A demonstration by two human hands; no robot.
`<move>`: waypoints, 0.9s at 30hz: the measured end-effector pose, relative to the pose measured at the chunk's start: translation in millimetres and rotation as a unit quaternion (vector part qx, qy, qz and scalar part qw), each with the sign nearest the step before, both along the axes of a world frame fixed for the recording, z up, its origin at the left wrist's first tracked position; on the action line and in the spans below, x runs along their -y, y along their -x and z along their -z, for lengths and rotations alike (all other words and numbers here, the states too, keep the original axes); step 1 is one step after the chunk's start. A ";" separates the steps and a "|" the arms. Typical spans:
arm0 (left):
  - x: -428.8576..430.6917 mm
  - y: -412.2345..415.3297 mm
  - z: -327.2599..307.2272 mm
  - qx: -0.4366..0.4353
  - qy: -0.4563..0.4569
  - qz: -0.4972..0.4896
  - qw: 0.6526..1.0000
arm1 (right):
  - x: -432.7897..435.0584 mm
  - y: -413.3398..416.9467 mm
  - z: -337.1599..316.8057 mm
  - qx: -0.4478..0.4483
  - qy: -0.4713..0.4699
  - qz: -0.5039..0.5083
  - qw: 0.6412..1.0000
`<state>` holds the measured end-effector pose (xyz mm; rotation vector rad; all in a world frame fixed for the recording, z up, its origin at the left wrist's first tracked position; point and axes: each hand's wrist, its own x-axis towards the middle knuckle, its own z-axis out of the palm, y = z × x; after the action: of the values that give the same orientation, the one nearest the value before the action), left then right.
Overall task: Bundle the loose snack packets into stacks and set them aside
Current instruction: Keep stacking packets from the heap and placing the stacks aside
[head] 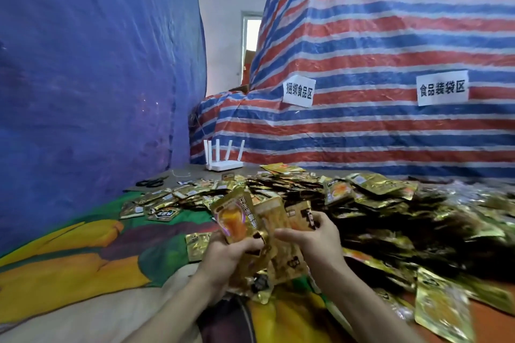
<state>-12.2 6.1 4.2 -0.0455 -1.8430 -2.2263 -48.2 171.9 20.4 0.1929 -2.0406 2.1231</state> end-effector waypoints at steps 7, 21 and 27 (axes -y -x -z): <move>0.3 1.5 5.3 0.072 0.005 0.074 0.995 | 1.7 0.3 1.0 0.052 0.166 -0.032 0.984; 7.3 8.6 6.1 0.099 -0.004 -0.051 0.994 | -0.6 5.9 3.1 -0.004 0.106 -0.021 0.994; 7.0 10.2 3.6 0.069 -0.075 -0.097 0.990 | 5.4 1.3 8.6 0.022 -0.021 -0.079 0.996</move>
<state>-22.4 -1.0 0.6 0.3091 -1.6592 -2.2695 -49.5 166.4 11.8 0.3253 -2.1628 2.1948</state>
